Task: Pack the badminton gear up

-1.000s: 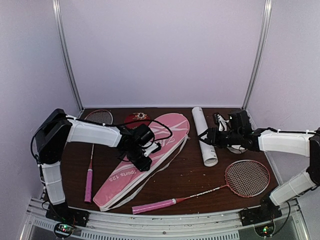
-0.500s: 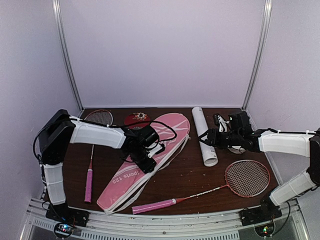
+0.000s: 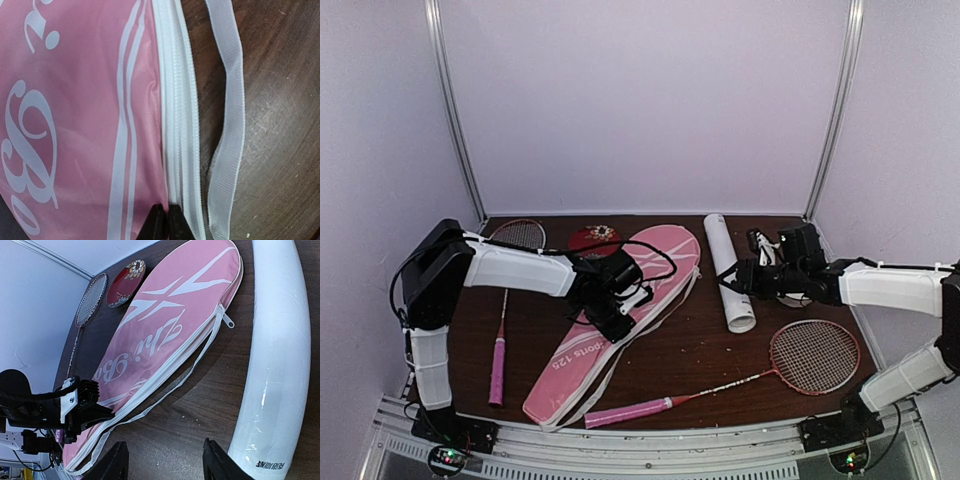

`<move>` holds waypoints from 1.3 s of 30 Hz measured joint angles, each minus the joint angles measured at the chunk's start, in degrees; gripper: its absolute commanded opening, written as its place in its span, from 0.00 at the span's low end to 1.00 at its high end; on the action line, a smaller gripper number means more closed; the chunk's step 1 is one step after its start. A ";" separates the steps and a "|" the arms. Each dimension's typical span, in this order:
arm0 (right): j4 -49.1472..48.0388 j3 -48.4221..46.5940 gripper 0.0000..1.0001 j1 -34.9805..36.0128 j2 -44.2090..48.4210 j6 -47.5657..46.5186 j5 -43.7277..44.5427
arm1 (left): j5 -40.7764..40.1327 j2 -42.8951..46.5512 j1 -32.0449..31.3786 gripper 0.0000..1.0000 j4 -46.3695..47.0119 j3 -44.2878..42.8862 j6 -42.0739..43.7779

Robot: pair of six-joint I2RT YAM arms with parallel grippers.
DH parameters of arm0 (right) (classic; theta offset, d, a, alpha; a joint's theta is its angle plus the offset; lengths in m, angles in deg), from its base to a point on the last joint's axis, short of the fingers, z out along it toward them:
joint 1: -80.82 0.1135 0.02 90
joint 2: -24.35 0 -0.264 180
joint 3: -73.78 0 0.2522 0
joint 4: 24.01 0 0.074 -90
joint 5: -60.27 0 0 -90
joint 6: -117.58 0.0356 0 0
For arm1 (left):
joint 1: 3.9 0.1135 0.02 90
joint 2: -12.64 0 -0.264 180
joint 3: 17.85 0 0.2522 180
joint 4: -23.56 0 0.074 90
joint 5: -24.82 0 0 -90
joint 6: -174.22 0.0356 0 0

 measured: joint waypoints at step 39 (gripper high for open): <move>1.64 1.44 0.47 1.55 2.69 -0.61 -0.04 | 9.05 6.73 4.90 0.00 -0.22 0.92 -1.84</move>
